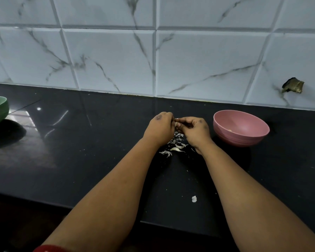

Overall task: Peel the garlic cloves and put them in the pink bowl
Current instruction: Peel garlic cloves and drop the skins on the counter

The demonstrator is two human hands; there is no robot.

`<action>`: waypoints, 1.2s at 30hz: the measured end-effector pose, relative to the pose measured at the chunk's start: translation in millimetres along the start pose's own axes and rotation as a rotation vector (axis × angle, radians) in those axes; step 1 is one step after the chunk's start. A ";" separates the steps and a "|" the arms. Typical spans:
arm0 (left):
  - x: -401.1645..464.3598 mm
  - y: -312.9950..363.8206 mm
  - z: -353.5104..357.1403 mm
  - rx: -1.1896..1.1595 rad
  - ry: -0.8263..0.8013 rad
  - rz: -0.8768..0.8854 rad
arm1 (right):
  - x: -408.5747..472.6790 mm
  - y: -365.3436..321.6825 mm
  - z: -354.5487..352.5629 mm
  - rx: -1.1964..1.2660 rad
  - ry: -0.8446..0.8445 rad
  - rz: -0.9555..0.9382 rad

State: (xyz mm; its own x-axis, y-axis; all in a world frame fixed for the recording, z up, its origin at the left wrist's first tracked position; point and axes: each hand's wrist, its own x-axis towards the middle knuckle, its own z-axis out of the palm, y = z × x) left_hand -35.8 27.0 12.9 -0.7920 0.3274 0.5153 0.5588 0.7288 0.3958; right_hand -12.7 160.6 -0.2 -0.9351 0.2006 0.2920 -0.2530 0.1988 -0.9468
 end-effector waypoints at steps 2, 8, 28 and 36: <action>-0.2 0.5 0.1 0.002 0.004 -0.004 | -0.7 -1.0 -0.3 0.006 -0.001 0.004; -1.7 2.2 -0.8 -0.056 0.018 -0.038 | -1.4 -2.6 0.7 0.094 0.024 0.034; -6.7 1.1 -5.4 -0.572 0.072 -0.526 | -6.1 -9.1 1.4 0.296 0.030 0.068; -6.5 -2.9 -9.5 -0.386 0.102 -0.421 | -6.5 -9.2 1.9 0.243 0.053 0.078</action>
State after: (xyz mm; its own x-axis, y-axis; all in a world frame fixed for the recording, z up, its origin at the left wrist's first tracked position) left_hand -29.9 17.1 15.6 -0.9485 -0.0169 0.3163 0.2649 0.5051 0.8214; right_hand -4.7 155.6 6.3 -0.9417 0.2571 0.2170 -0.2384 -0.0546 -0.9696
